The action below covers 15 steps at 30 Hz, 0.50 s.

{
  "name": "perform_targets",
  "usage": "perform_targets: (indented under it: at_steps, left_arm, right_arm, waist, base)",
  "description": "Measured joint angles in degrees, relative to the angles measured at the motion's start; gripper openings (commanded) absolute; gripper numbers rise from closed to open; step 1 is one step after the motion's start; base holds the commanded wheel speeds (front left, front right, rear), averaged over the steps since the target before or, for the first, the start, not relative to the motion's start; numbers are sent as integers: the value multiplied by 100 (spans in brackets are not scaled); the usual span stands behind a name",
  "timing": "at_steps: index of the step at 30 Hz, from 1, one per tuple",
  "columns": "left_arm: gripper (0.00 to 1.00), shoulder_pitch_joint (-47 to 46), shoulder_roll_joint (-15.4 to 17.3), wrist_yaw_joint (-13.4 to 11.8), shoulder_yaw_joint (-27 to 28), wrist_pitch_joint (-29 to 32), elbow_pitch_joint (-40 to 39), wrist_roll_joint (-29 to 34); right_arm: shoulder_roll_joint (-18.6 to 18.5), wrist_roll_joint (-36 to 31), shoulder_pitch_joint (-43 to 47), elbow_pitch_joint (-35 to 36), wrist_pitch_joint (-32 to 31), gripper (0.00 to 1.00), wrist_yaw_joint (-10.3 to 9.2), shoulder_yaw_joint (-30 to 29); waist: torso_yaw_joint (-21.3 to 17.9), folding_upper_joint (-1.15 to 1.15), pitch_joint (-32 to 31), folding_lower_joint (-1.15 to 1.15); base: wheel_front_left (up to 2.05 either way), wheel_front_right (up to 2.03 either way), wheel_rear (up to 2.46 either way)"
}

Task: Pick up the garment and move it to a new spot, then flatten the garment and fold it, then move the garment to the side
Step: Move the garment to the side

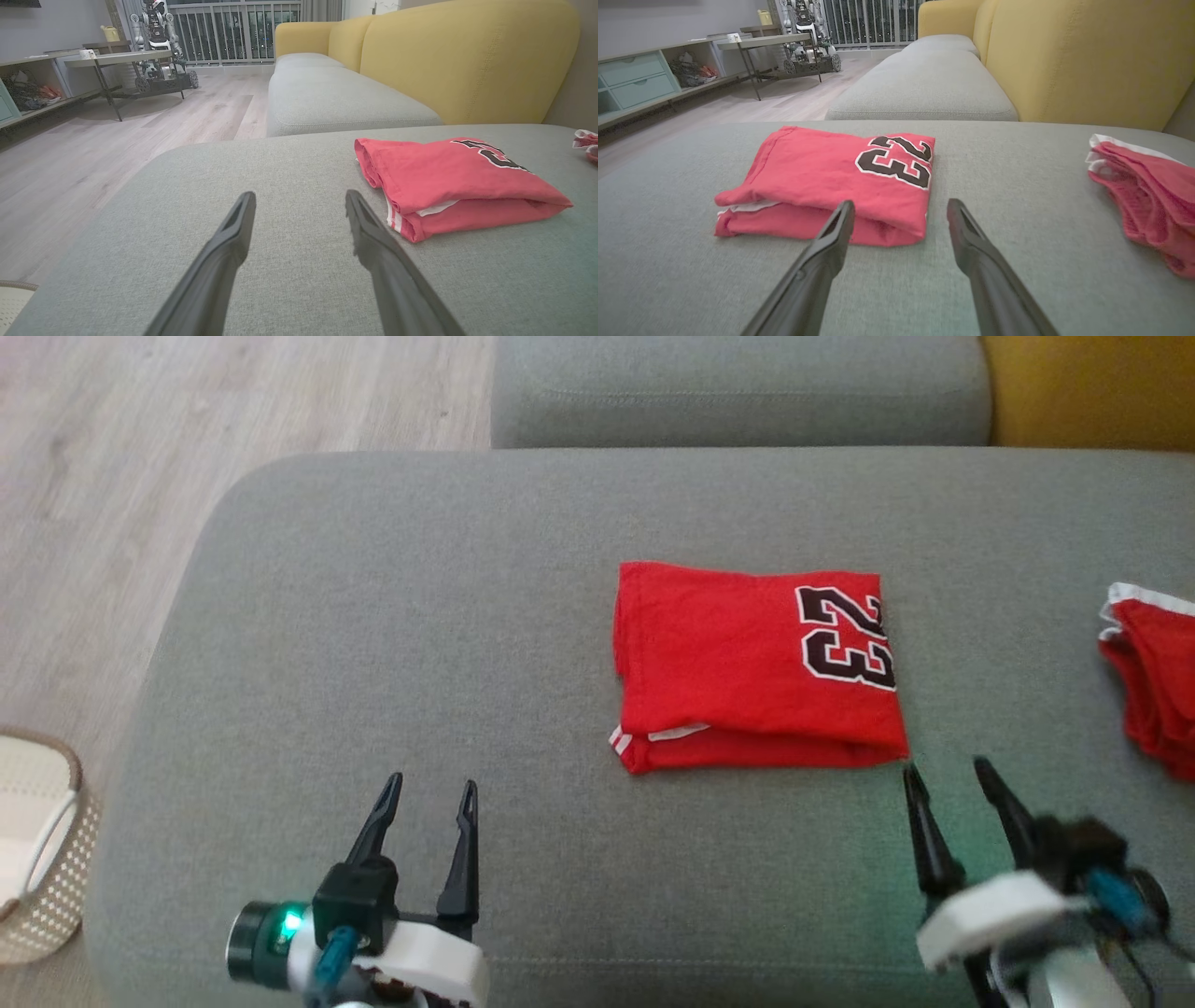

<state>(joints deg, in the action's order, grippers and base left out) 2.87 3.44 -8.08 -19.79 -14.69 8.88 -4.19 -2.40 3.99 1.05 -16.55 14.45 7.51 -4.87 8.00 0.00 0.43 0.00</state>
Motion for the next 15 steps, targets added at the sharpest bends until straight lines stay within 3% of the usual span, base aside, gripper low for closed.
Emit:
perform_targets:
  at_steps: [7, 15]
  left_arm:
    - [100, -211, -10, 1, -100, 0, -66, 16]
    - [100, -515, -21, -5, -286, 0, -89, -53]
  right_arm:
    - [-94, 748, -1664, -1638, -111, 100, 0, -178]
    - [-745, 1400, -3037, -3173, -825, 100, 0, -303]
  waist:
    - [167, 0, 394, 0]
    - [506, 0, 896, 0]
  base:
    - [0, 0, 0]
    - [0, 0, 0]
